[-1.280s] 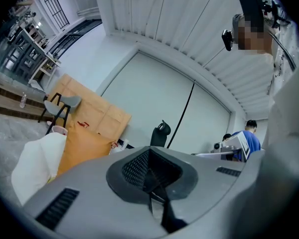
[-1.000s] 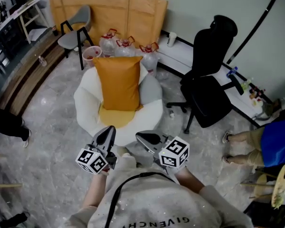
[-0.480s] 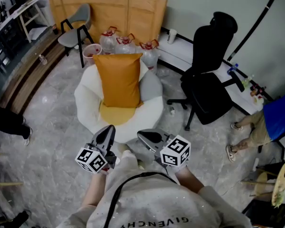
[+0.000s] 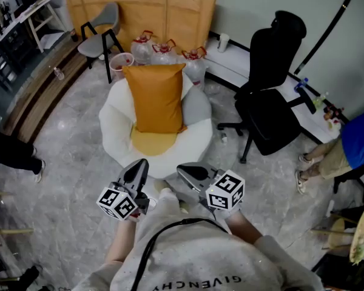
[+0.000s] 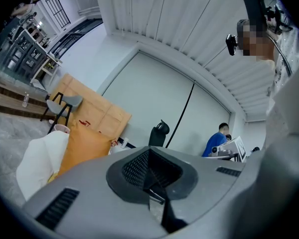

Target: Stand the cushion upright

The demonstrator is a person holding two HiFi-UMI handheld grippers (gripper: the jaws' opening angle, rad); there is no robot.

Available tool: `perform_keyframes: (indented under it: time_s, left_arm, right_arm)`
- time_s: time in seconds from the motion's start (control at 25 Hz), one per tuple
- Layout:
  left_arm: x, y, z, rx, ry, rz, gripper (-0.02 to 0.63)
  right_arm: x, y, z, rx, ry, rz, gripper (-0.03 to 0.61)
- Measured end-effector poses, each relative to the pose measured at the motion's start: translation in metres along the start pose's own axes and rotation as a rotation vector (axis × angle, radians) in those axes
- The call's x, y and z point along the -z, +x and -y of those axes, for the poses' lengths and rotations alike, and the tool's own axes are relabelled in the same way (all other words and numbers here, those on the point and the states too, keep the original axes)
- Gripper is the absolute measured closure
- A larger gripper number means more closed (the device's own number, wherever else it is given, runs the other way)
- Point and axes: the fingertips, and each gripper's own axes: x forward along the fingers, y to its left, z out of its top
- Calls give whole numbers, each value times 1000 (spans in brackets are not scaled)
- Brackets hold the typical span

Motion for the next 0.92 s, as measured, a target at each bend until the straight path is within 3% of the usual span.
perform_keyframes:
  time_s: [0.92]
  left_arm:
    - [8, -16, -4, -10, -13, -2, 589]
  right_arm:
    - [16, -1, -2, 18, -6, -36, 561]
